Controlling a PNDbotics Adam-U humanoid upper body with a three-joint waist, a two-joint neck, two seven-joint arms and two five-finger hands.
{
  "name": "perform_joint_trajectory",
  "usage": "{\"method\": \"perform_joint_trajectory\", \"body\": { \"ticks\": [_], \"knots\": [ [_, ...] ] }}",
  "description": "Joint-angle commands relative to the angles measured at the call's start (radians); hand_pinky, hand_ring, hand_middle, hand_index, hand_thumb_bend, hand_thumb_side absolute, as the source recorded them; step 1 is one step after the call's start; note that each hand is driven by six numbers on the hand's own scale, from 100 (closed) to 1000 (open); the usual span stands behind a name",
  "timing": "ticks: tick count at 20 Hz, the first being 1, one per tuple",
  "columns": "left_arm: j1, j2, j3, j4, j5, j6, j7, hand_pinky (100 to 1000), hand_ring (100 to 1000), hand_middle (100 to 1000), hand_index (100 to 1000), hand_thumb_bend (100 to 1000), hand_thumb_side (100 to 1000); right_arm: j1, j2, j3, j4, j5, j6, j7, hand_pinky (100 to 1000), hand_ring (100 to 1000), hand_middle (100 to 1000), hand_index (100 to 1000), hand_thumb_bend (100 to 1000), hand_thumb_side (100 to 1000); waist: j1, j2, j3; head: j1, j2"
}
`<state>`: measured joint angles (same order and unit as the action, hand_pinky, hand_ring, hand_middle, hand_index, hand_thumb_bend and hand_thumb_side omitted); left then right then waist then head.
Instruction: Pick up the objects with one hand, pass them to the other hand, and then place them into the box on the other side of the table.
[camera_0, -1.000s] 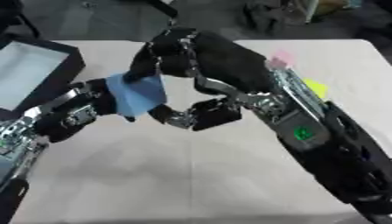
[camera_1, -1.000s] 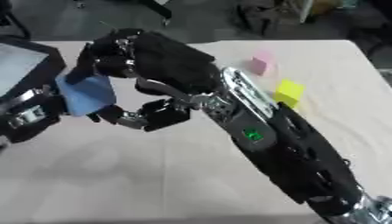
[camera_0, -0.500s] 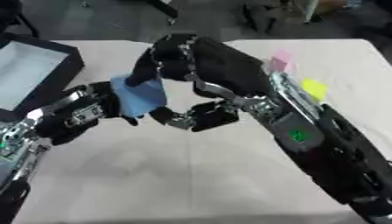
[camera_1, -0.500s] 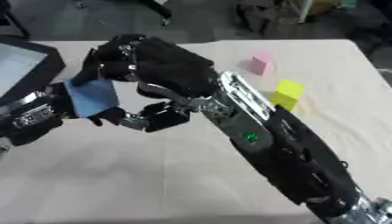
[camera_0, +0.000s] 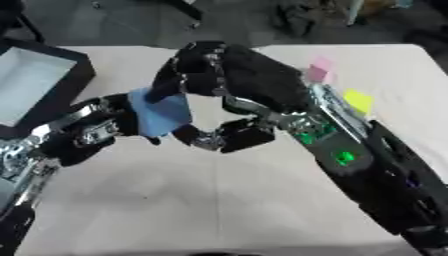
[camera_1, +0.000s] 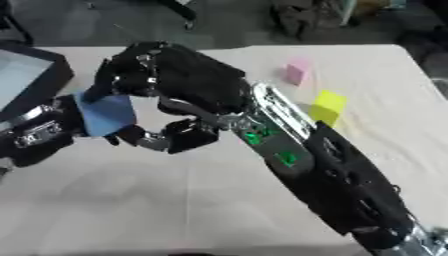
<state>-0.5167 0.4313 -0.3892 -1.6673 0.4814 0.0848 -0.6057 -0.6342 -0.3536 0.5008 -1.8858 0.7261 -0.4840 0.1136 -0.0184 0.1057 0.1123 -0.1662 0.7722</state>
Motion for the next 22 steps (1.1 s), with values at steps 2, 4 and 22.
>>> {"method": "perform_joint_trajectory", "body": {
  "ticks": [2,4,22],
  "knots": [
    [-0.018,0.002,0.013,-0.036,0.032,-0.018,-0.028,718,725,738,858,821,575,-0.006,-0.009,0.017,-0.001,0.003,0.000,0.005,720,639,571,773,160,100,0.002,-0.010,0.002,-0.002,-0.002],
    [-0.013,0.006,0.015,-0.034,0.035,-0.024,-0.041,719,726,738,858,820,575,-0.005,-0.011,0.016,0.000,0.008,0.008,0.002,720,639,570,773,161,100,0.002,-0.009,0.002,-0.002,-0.002],
    [-0.002,0.021,0.015,-0.027,0.035,-0.042,-0.100,726,751,746,868,803,580,-0.001,-0.013,0.014,0.001,0.023,0.013,-0.008,721,639,570,774,163,100,0.003,-0.008,0.000,-0.002,-0.002]
  ]
}}
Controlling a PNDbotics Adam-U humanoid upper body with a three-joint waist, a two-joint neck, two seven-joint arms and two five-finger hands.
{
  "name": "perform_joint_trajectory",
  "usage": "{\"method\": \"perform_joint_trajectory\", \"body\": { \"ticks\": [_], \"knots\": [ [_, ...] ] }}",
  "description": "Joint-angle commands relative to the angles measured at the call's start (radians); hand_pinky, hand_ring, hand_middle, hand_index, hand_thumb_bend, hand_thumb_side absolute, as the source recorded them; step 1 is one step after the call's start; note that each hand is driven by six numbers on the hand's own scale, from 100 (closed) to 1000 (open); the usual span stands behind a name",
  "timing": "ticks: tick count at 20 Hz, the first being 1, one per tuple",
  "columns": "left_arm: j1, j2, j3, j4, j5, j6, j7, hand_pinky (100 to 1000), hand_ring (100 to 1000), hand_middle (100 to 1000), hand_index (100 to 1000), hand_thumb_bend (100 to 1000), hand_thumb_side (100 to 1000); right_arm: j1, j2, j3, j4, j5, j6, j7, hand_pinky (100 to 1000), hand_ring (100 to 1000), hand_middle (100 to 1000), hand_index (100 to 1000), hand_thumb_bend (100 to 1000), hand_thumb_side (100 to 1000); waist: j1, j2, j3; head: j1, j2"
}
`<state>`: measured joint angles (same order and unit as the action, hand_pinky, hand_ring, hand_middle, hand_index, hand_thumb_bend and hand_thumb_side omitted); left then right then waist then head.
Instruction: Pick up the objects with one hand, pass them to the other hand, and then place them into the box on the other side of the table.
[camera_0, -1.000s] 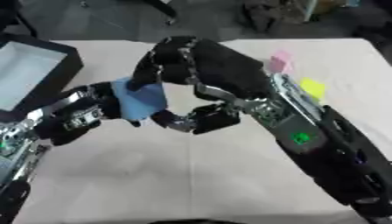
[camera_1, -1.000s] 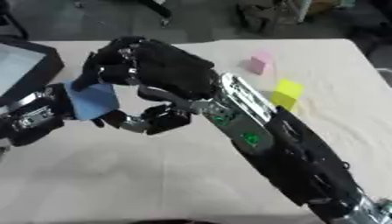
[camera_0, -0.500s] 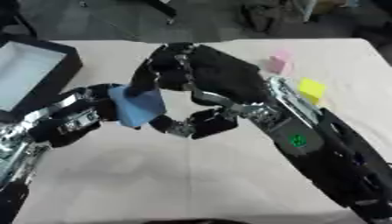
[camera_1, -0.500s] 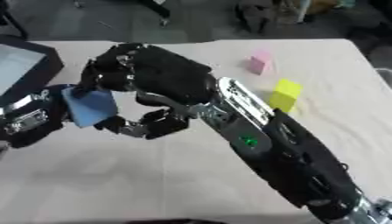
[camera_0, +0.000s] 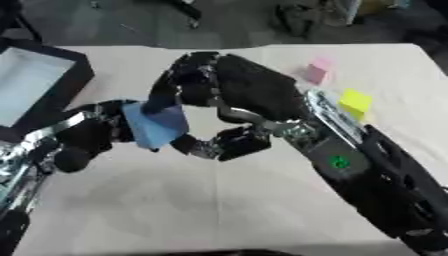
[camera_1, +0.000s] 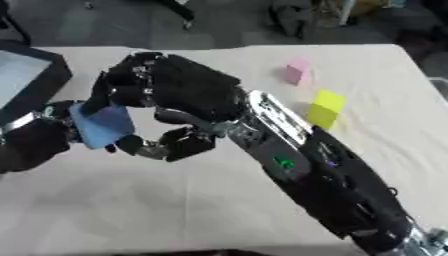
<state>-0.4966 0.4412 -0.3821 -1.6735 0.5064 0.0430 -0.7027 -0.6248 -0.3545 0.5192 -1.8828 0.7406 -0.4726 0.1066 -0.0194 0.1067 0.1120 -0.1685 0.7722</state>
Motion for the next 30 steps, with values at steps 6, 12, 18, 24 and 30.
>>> {"method": "perform_joint_trajectory", "body": {
  "ticks": [6,12,18,24,30],
  "knots": [
    [-0.049,-0.002,-0.008,-0.019,0.002,0.021,0.021,722,747,741,868,781,580,-0.018,-0.003,0.003,-0.007,0.012,-0.005,0.007,721,638,570,774,165,100,0.005,-0.010,-0.002,0.004,-0.002],
    [-0.068,-0.005,-0.027,0.001,-0.042,0.044,0.061,720,749,745,866,765,574,-0.022,0.007,0.009,-0.019,0.013,-0.011,0.016,721,638,570,775,171,100,0.007,-0.009,-0.006,0.007,-0.002],
    [-0.084,-0.016,-0.041,0.011,-0.067,0.056,0.082,719,749,749,866,753,571,-0.022,0.007,0.009,-0.022,0.014,-0.007,0.019,721,638,571,775,167,100,0.007,-0.009,-0.008,0.009,-0.002],
    [-0.093,-0.023,-0.050,0.009,-0.075,0.063,0.077,701,730,728,861,745,567,-0.019,0.007,0.007,-0.024,0.030,-0.003,0.017,722,641,571,778,171,100,0.008,-0.009,-0.010,0.008,-0.002],
    [-0.097,-0.025,-0.055,0.003,-0.063,0.059,0.044,697,721,718,859,743,552,-0.015,0.008,0.004,-0.023,0.048,-0.003,0.010,724,642,571,779,175,100,0.009,-0.009,-0.011,0.008,-0.002]
  ]
}}
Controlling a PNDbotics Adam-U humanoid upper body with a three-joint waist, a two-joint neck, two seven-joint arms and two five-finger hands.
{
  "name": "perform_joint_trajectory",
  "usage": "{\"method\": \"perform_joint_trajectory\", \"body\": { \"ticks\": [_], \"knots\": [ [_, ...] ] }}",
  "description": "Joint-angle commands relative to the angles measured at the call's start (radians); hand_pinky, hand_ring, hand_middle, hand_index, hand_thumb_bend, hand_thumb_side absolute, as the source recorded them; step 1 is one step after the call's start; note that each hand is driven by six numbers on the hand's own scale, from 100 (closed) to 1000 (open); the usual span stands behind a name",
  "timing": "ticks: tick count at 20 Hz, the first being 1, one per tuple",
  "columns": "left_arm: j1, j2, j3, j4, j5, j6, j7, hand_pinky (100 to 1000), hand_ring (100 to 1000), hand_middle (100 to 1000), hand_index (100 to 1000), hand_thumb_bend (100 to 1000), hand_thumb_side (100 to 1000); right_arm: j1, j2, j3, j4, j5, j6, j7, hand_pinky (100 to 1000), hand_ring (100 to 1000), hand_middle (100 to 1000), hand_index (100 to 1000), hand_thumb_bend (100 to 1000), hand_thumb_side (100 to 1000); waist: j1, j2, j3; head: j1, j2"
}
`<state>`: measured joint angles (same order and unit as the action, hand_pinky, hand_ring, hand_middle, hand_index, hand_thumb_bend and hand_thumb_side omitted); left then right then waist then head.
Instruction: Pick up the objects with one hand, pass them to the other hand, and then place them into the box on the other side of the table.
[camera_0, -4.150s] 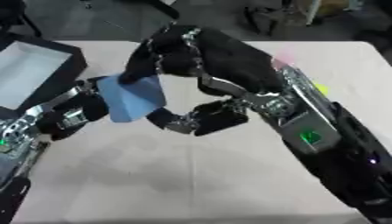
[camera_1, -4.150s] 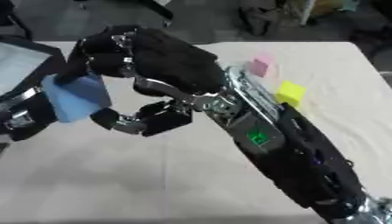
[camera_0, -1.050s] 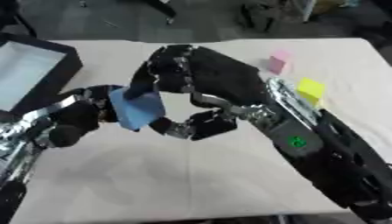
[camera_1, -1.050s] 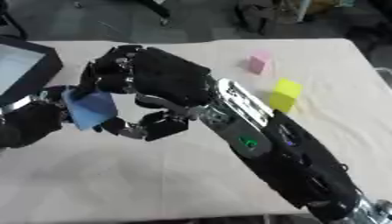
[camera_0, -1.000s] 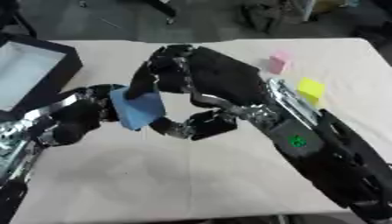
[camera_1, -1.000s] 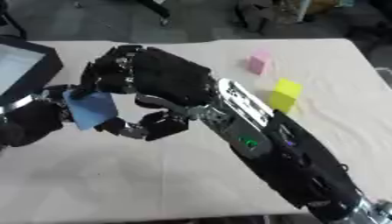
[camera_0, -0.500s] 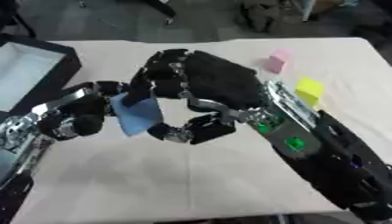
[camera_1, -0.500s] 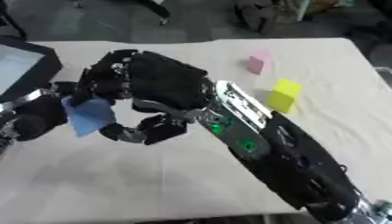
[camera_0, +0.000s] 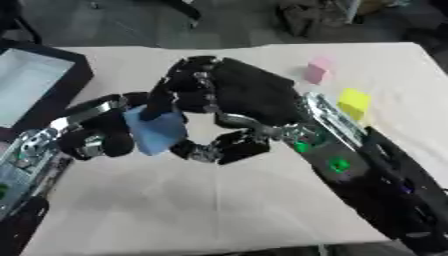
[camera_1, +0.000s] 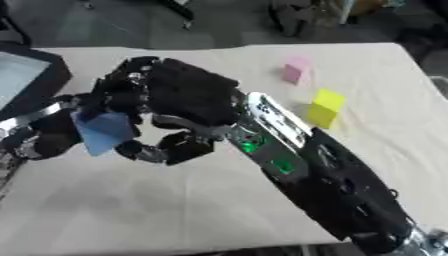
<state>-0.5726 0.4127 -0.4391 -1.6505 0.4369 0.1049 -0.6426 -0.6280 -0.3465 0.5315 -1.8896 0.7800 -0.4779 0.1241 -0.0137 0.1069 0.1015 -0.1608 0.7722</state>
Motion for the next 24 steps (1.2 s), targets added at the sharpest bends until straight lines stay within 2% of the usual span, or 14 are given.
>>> {"method": "perform_joint_trajectory", "body": {
  "ticks": [1,13,17,21,24],
  "knots": [
    [-0.021,0.003,0.001,-0.020,0.008,-0.004,-0.022,695,718,715,858,742,550,-0.012,0.000,-0.008,-0.016,0.011,0.002,-0.008,724,642,571,779,176,100,0.003,-0.010,-0.001,0.001,-0.002],
    [-0.022,-0.004,0.003,-0.015,0.043,0.004,-0.001,676,682,671,814,667,551,-0.009,-0.004,-0.009,-0.018,0.019,0.000,-0.013,725,641,570,779,178,100,0.001,-0.011,0.000,0.002,-0.002],
    [-0.023,-0.007,0.002,-0.014,0.057,0.009,0.008,665,660,641,779,582,536,-0.009,-0.005,-0.007,-0.019,0.019,0.000,-0.012,725,641,570,779,178,100,0.001,-0.012,0.001,0.002,-0.002],
    [-0.024,-0.009,0.002,-0.013,0.076,0.012,0.010,645,615,593,739,505,483,-0.009,-0.006,-0.008,-0.021,0.021,0.000,-0.012,726,641,571,779,180,100,0.001,-0.013,0.001,0.003,-0.002],
    [-0.025,-0.010,0.001,-0.011,0.088,0.013,0.007,621,563,531,689,420,397,-0.007,-0.007,-0.009,-0.022,0.024,0.000,-0.012,727,643,572,781,182,100,0.001,-0.012,0.001,0.003,-0.002]
  ]
}}
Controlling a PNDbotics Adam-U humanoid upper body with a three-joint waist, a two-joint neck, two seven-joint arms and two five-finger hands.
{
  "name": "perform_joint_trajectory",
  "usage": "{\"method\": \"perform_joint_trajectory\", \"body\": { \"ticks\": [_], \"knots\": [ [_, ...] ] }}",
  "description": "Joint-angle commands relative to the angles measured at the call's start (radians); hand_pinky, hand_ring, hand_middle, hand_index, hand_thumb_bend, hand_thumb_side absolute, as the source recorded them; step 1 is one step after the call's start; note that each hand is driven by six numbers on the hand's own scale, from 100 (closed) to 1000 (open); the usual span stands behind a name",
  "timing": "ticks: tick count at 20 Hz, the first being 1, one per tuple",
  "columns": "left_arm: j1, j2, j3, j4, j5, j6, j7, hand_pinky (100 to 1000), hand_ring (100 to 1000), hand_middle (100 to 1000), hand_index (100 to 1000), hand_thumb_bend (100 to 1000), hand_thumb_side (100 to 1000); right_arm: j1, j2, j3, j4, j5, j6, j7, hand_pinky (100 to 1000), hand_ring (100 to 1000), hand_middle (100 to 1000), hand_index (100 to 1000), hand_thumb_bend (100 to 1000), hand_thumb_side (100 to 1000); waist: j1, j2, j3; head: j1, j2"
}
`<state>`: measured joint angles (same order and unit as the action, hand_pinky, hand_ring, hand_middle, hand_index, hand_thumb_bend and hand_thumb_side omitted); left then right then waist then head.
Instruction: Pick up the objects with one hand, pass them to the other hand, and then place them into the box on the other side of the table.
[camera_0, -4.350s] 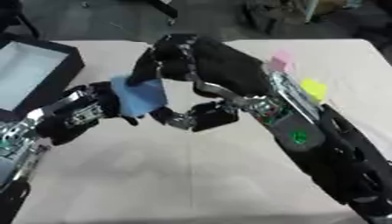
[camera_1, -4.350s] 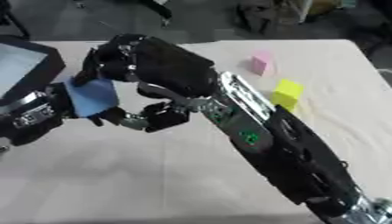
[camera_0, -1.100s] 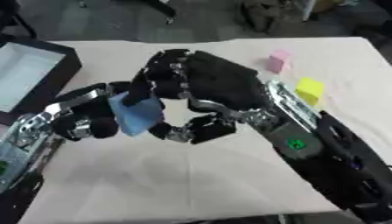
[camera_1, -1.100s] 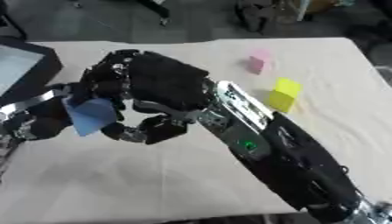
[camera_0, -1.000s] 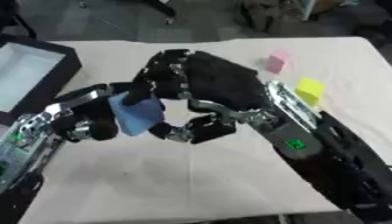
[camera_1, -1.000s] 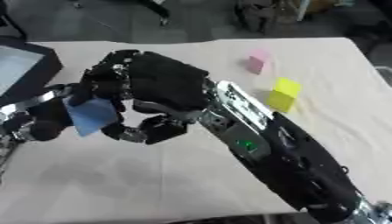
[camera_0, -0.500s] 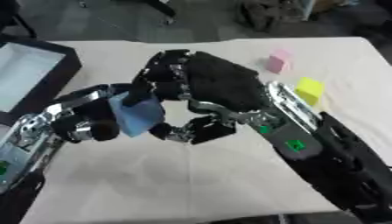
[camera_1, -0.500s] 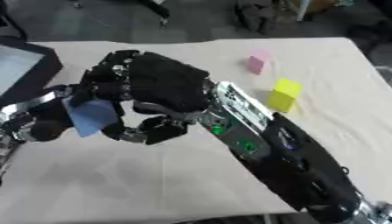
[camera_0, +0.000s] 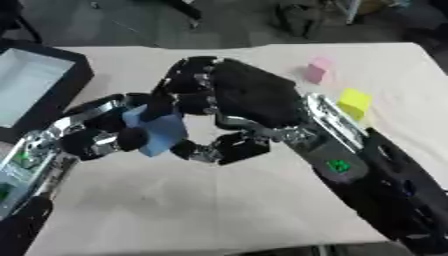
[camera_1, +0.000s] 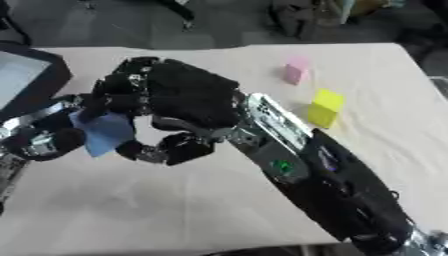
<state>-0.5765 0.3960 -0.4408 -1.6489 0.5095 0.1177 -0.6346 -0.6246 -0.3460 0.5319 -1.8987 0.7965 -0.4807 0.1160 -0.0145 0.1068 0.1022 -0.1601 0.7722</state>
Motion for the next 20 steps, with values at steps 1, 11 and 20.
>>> {"method": "perform_joint_trajectory", "body": {
  "ticks": [1,11,20],
  "knots": [
    [-0.022,0.006,0.003,-0.012,0.019,0.001,-0.003,613,547,512,672,388,356,-0.010,-0.008,-0.010,-0.014,0.009,0.003,-0.003,727,644,574,782,184,100,0.002,-0.012,0.001,0.002,-0.002],
    [-0.022,0.014,0.001,0.000,0.036,0.019,-0.008,570,493,446,610,243,224,-0.003,-0.012,-0.012,-0.012,0.055,0.006,0.017,772,761,781,912,500,357,0.005,-0.014,-0.005,0.005,-0.002],
    [-0.004,0.061,0.015,0.052,0.020,0.055,0.055,557,490,442,605,239,222,0.014,-0.023,-0.016,-0.006,0.128,0.056,0.011,836,844,950,979,563,437,0.008,-0.015,-0.014,0.014,-0.002]
  ]
}}
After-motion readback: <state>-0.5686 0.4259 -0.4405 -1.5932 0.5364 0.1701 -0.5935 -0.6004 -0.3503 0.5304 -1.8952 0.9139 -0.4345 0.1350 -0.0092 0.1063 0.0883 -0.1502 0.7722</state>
